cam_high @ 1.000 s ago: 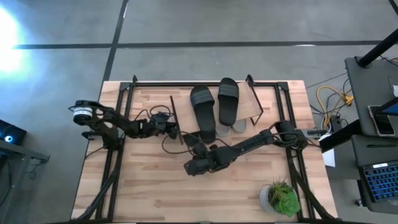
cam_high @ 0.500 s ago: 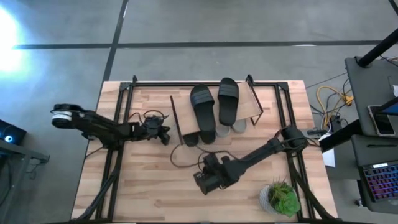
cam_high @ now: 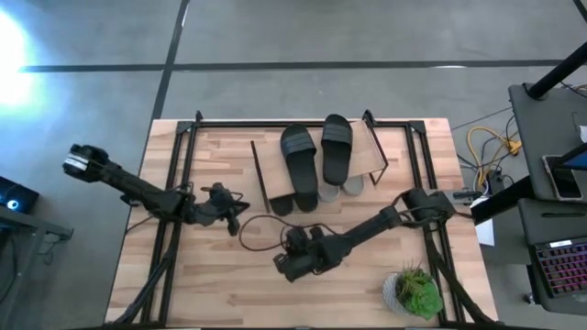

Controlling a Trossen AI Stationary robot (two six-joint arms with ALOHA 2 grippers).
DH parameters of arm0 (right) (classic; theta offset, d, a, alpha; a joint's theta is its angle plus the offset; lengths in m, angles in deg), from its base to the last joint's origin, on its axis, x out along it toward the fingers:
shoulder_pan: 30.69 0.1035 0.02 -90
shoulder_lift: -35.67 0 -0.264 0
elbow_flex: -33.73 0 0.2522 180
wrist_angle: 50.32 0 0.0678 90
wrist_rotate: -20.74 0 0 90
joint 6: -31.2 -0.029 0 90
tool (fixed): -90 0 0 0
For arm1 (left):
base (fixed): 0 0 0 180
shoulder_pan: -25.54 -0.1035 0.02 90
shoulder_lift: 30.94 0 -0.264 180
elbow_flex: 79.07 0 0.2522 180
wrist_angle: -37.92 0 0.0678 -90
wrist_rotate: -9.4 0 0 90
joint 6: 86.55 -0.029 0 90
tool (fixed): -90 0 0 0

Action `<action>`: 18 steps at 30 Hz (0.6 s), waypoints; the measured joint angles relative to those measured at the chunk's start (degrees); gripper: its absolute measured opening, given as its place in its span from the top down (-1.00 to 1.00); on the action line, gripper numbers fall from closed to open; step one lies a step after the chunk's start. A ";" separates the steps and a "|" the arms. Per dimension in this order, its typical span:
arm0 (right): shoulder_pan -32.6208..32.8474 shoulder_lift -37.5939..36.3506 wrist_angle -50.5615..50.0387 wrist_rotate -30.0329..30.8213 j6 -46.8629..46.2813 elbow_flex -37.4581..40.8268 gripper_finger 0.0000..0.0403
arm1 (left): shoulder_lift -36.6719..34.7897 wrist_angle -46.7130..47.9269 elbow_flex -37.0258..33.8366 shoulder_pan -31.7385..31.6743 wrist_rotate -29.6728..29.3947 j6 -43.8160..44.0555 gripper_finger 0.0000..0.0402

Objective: Pick and place slides into the shelf
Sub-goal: Adjust the slides under and on the shelf

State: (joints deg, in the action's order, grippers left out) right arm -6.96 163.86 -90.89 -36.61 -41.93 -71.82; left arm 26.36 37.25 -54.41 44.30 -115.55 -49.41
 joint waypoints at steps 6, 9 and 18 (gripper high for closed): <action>-4.32 0.32 2.90 -0.02 8.40 -0.02 0.96 | -1.07 0.07 1.38 5.98 -3.40 0.00 1.00; -6.59 0.53 3.14 -0.03 10.39 -0.02 0.96 | -1.20 -0.03 2.25 8.28 -4.65 0.00 1.00; -10.48 1.31 7.09 -2.43 14.64 -0.01 0.96 | -1.09 -0.02 4.58 13.67 -7.39 -0.04 1.00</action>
State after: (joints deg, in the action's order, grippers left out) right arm -17.44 165.17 -83.81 -39.04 -27.28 -71.83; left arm 25.27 37.23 -49.83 57.97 -122.94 -49.45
